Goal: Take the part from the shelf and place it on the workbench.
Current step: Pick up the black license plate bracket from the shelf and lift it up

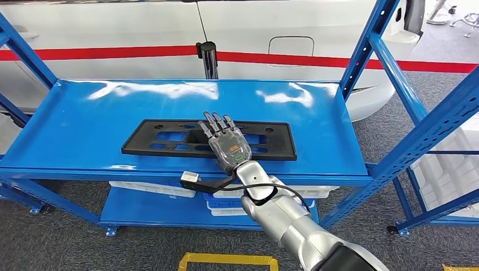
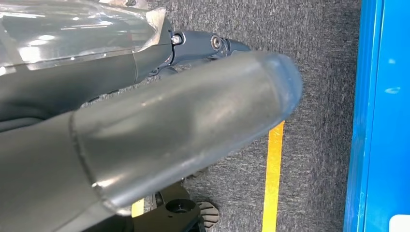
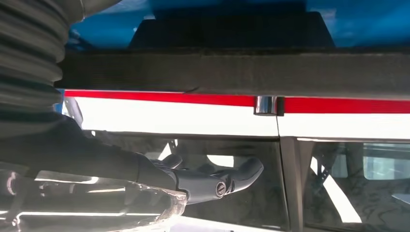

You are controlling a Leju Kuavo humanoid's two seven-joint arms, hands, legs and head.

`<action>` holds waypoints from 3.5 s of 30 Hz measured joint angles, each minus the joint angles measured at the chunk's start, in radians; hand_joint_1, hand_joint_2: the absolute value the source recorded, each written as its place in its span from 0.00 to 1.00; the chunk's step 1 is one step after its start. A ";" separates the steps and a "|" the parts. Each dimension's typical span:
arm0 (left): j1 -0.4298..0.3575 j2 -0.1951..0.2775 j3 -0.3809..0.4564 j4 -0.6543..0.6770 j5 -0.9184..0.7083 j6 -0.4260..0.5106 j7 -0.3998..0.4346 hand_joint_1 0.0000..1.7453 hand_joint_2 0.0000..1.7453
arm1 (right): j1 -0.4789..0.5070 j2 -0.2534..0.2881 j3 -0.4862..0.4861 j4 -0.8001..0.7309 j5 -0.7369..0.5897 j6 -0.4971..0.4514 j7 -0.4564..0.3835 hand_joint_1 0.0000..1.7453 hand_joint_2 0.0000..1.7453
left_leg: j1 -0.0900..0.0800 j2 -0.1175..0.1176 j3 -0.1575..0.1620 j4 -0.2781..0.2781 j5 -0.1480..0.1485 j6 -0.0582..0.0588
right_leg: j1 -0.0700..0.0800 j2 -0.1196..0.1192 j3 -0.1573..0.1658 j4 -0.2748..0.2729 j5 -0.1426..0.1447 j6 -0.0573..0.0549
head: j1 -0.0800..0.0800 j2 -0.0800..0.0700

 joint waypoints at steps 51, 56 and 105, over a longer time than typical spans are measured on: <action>-0.006 0.028 0.006 0.000 -0.020 -0.039 0.017 0.00 0.00 | -0.024 0.068 -0.241 0.049 -0.544 -0.126 -0.422 1.00 1.00 | -0.003 0.002 0.009 0.000 -0.002 0.000 | -0.002 0.004 0.009 0.000 0.000 0.000 | 0.000 0.000; 0.010 0.030 0.024 0.000 -0.011 -0.043 -0.021 0.00 0.00 | 0.045 0.054 -0.289 -0.285 -1.079 0.176 -0.498 1.00 1.00 | -0.003 0.002 0.013 -0.001 -0.004 -0.001 | -0.002 0.004 0.012 0.000 -0.001 -0.001 | 0.000 0.000; 0.027 0.035 0.128 0.008 0.051 -0.008 -0.022 0.00 1.00 | 0.208 -0.138 -0.108 -0.745 -1.519 0.343 -0.549 1.00 1.00 | -0.003 0.001 0.007 0.000 -0.004 -0.001 | -0.002 0.004 0.007 0.000 -0.002 -0.001 | 0.000 0.000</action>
